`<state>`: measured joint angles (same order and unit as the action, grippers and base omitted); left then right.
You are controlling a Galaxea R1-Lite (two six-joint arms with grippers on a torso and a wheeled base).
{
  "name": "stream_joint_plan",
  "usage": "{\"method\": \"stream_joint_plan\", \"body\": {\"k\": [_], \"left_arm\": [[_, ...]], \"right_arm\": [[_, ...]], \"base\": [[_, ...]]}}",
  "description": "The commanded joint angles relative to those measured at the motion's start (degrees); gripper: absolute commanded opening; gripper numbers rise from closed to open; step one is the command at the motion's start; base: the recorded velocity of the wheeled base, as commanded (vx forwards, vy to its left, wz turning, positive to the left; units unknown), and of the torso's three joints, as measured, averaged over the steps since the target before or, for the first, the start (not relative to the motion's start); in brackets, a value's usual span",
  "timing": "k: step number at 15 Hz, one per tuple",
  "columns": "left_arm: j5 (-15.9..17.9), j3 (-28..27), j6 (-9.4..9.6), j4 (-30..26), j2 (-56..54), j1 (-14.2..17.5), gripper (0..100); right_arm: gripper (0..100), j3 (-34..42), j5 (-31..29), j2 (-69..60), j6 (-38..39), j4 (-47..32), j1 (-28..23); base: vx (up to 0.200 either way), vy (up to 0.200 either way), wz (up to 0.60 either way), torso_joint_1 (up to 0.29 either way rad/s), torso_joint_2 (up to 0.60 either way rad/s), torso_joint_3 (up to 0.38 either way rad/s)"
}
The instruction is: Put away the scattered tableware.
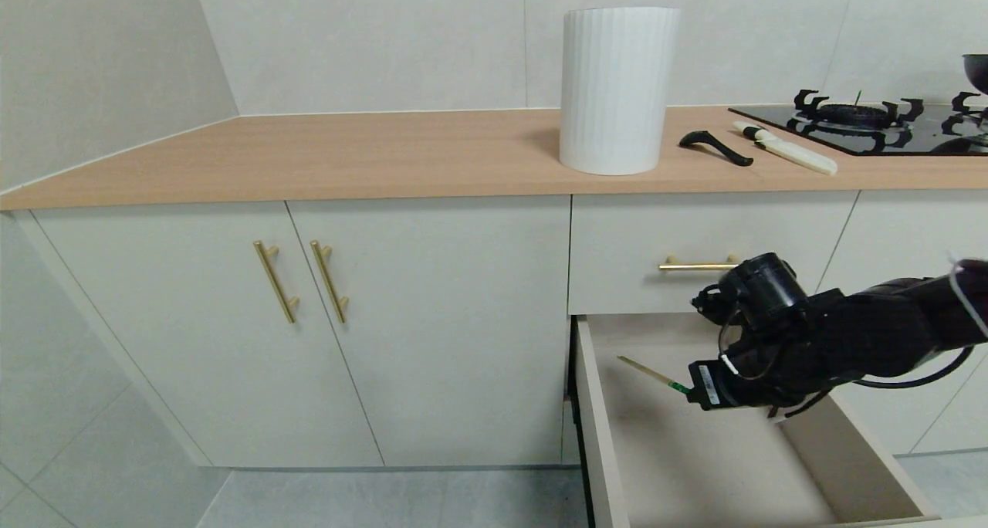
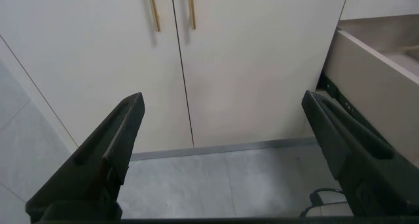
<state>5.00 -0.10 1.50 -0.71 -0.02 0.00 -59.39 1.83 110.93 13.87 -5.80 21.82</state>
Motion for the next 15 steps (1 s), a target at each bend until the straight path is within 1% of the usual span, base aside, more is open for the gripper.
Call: {"method": "stream_joint_plan", "body": {"k": [1, 4, 5, 12, 15], "left_arm": [[0.0, 0.0, -0.01, 0.0, 0.0, 0.0, 100], [0.0, 0.0, -0.01, 0.0, 0.0, 0.0, 100], [0.0, 0.0, -0.01, 0.0, 0.0, 0.0, 100], [0.0, 0.0, -0.01, 0.0, 0.0, 0.0, 100], [0.0, 0.0, -0.01, 0.0, 0.0, 0.0, 100]], "right_arm": [[0, -2.1, -0.7, 6.6, 2.6, 2.2, 1.2], [0, -1.7, -4.3, 11.0, 5.6, 9.1, 2.4], [0, -1.7, -4.7, 12.3, 6.3, 9.8, 2.6], [0, -2.3, -5.3, 18.9, 6.3, 10.4, 3.1], [0, -2.2, -8.3, 24.4, 6.3, 13.0, 4.6]], "base": [[0.000, 0.000, 0.00, 0.000, 0.00, 0.000], [0.000, 0.000, 0.00, 0.000, 0.00, 0.000], [0.000, 0.000, 0.00, 0.000, 0.00, 0.000], [0.000, 0.000, 0.00, 0.000, 0.00, 0.000], [0.000, 0.000, 0.00, 0.000, 0.00, 0.000]]}}
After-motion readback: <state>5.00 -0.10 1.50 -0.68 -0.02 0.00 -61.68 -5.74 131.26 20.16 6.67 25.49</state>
